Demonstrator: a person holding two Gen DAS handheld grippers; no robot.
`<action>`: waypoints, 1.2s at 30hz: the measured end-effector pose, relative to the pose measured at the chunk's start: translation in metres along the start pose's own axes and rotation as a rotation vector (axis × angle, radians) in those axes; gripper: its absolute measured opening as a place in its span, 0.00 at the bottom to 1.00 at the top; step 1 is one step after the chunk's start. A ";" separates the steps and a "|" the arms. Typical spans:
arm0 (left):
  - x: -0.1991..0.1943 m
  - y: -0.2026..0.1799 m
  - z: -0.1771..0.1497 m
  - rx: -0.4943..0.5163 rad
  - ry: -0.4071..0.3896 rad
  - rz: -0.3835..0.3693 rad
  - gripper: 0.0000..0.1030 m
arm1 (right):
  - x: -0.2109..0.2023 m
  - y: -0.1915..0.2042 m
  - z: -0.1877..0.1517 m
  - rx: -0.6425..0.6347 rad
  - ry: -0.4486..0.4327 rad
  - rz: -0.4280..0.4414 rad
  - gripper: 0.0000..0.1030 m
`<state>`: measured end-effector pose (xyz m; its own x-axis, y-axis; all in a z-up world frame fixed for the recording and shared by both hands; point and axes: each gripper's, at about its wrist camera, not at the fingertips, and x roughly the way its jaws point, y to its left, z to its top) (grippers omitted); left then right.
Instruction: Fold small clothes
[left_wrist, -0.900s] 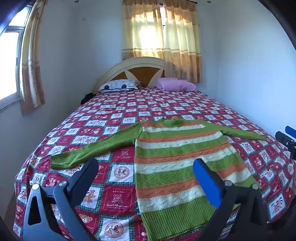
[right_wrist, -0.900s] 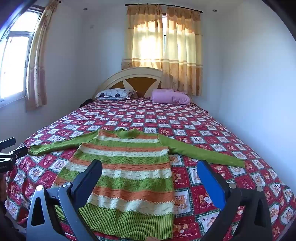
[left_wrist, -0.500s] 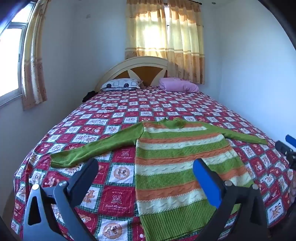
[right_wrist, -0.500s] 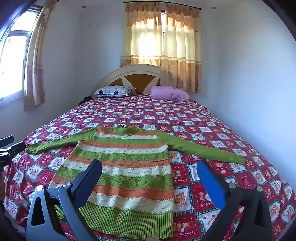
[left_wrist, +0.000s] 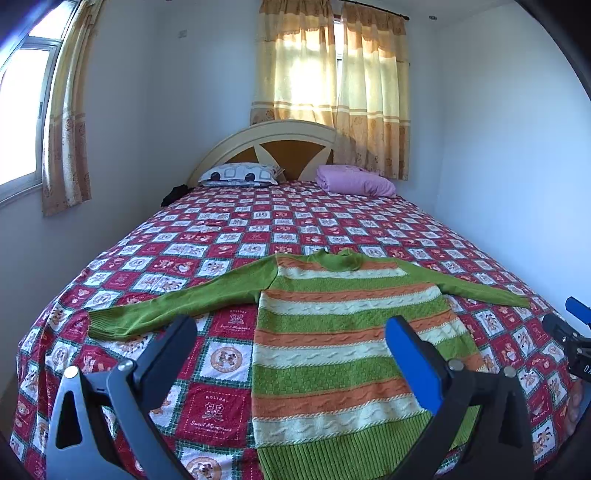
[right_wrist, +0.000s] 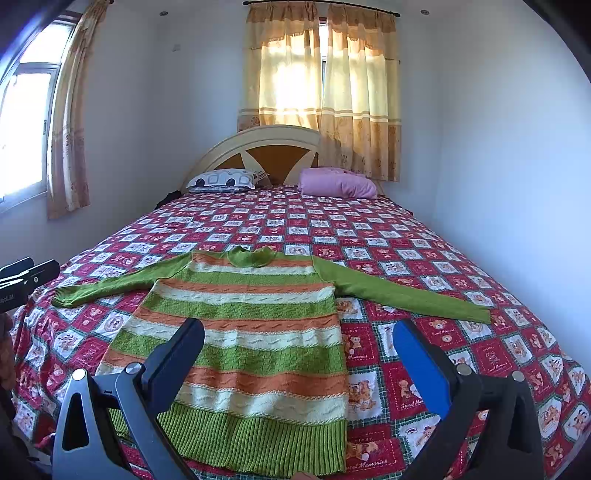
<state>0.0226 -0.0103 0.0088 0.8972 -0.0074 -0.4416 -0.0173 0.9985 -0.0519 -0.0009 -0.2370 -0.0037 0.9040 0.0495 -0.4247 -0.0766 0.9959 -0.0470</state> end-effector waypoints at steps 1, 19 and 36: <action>0.001 0.000 0.000 0.001 0.002 0.002 1.00 | 0.000 0.000 0.000 0.001 0.001 0.001 0.99; 0.004 0.002 -0.006 0.004 0.010 0.010 1.00 | 0.001 -0.002 0.001 0.011 0.001 0.000 0.99; 0.006 0.003 -0.009 0.004 0.020 0.015 1.00 | 0.005 -0.002 0.000 0.020 0.015 0.012 0.99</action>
<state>0.0236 -0.0081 -0.0018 0.8878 0.0069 -0.4602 -0.0291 0.9987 -0.0413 0.0043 -0.2390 -0.0057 0.8967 0.0600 -0.4386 -0.0785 0.9966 -0.0241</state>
